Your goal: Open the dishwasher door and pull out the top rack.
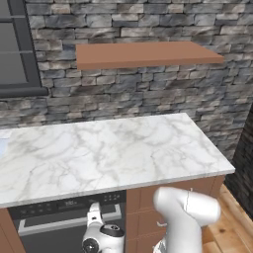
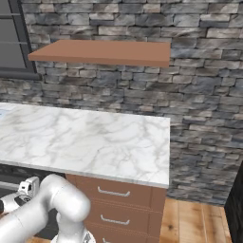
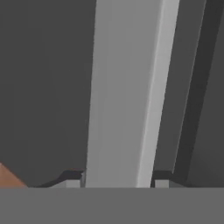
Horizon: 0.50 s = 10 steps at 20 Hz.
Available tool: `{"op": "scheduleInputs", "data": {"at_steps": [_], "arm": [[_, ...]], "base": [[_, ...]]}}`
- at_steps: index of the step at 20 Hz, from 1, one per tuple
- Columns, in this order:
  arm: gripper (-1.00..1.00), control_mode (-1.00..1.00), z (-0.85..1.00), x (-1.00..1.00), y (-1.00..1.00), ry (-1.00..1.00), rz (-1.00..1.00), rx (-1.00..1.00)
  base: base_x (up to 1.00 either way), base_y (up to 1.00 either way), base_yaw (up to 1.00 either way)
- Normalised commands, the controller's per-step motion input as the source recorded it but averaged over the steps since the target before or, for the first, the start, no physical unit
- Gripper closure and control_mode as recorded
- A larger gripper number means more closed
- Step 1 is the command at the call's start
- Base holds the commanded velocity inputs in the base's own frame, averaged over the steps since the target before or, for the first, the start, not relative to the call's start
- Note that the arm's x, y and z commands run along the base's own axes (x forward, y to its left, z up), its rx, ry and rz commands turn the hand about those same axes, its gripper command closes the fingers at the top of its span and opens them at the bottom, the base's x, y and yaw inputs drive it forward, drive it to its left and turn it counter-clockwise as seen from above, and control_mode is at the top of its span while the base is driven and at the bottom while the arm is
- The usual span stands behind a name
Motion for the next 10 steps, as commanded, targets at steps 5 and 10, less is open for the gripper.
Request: {"op": "scheduleInputs", "data": {"at_steps": [5, 10], "arm": [[1.00, -1.00, -0.18, -0.71, 0.17, 0.37, -0.01, 0.01], [1.00, -1.00, -0.14, -1.00, 0.00, 0.42, 0.00, 0.08]], "base": [[0.00, 0.00, 0.00], [0.00, 0.00, 0.00]]}}
